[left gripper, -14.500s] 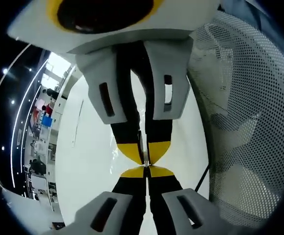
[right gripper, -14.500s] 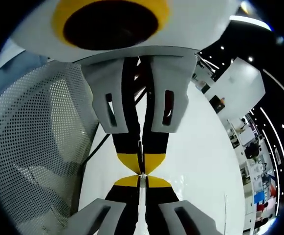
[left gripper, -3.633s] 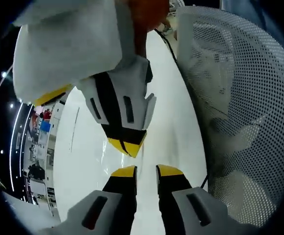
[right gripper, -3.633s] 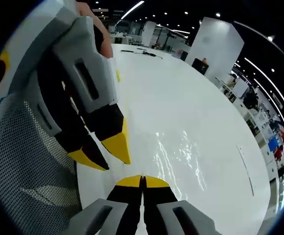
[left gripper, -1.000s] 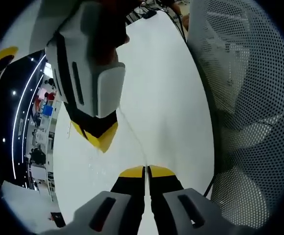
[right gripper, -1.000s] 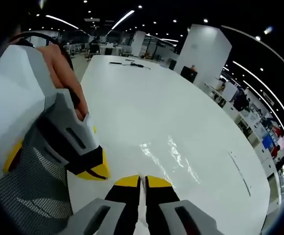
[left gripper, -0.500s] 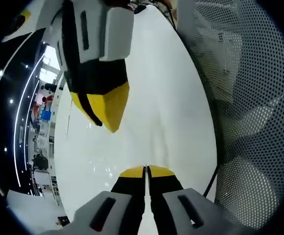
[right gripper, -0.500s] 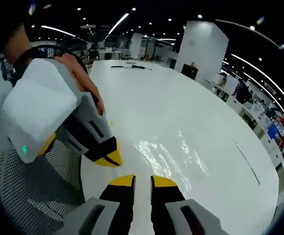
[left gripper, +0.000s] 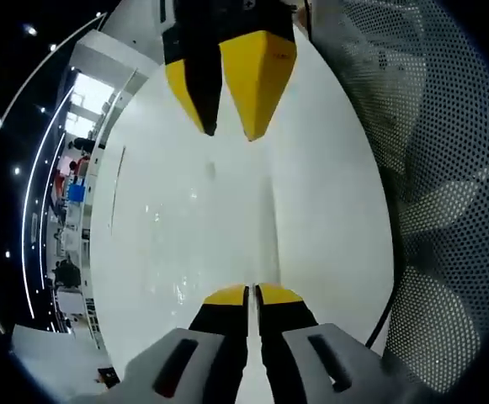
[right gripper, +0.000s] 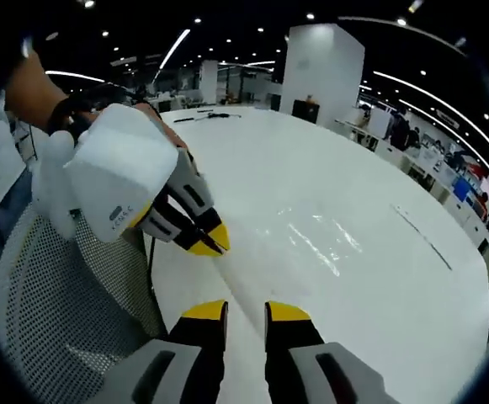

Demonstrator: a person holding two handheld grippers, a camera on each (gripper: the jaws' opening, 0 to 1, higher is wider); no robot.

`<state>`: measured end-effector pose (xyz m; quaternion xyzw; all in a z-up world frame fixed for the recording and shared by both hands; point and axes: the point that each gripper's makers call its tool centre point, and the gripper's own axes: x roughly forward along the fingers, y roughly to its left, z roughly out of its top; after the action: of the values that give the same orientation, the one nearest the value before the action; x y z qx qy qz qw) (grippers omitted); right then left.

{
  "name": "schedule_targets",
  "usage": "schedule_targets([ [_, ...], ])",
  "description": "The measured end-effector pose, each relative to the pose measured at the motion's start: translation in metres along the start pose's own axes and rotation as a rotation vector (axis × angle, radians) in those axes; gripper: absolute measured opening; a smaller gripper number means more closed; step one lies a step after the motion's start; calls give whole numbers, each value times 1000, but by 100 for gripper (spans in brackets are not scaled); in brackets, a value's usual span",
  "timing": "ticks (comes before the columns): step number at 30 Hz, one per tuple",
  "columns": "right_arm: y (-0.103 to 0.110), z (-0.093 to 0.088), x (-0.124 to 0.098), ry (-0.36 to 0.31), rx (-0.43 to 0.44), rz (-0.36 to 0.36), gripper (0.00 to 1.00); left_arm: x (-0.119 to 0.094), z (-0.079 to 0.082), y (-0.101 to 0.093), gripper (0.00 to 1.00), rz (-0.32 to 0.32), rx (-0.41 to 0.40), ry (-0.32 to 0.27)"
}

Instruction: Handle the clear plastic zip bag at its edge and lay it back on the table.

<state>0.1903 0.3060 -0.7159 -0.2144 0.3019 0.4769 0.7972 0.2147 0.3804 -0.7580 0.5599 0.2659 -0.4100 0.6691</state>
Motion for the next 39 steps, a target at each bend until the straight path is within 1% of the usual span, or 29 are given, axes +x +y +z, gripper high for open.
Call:
schedule_targets([
  [5, 4, -2, -1, 6, 14, -4, 14, -2, 2, -1, 7, 1, -1, -9],
  [8, 4, -2, 1, -5, 43, -4, 14, -3, 2, -1, 10, 6, -14, -9],
  [10, 5, -2, 2, -8, 61, -5, 14, -4, 2, -3, 11, 0, -37, -8],
  [12, 5, -3, 4, -10, 69, -8, 14, -7, 2, -7, 13, -22, -85, -7],
  [13, 5, -3, 4, -10, 72, -7, 15, -8, 5, -8, 14, -24, -125, -24],
  [14, 5, -2, 4, -12, 75, -6, 15, -9, 6, -7, 15, -18, -145, -31],
  [19, 0, -4, 8, -28, 98, -16, 16, -14, 8, -9, 18, -12, -171, -43],
  [21, 0, -4, 10, -35, 119, -14, 16, -15, 8, -9, 20, -12, -200, -47],
  [25, 1, -3, 12, -38, 118, -7, 17, -18, 6, -5, 23, -6, -284, -60],
  [28, 0, -2, 12, -42, 121, -3, 18, -21, 5, -4, 25, -1, -303, -63],
  [31, 1, -2, 12, -43, 124, 2, 21, -23, 3, -4, 28, 0, -331, -71],
  [35, 1, -1, 10, -44, 125, 6, 24, -25, 0, -3, 30, 7, -376, -83],
  [38, 0, -2, 11, -43, 126, 6, 26, -28, -4, -2, 32, 13, -425, -88],
  [39, 0, -3, 10, -43, 130, 7, 27, -30, -3, 0, 32, 18, -436, -99],
])
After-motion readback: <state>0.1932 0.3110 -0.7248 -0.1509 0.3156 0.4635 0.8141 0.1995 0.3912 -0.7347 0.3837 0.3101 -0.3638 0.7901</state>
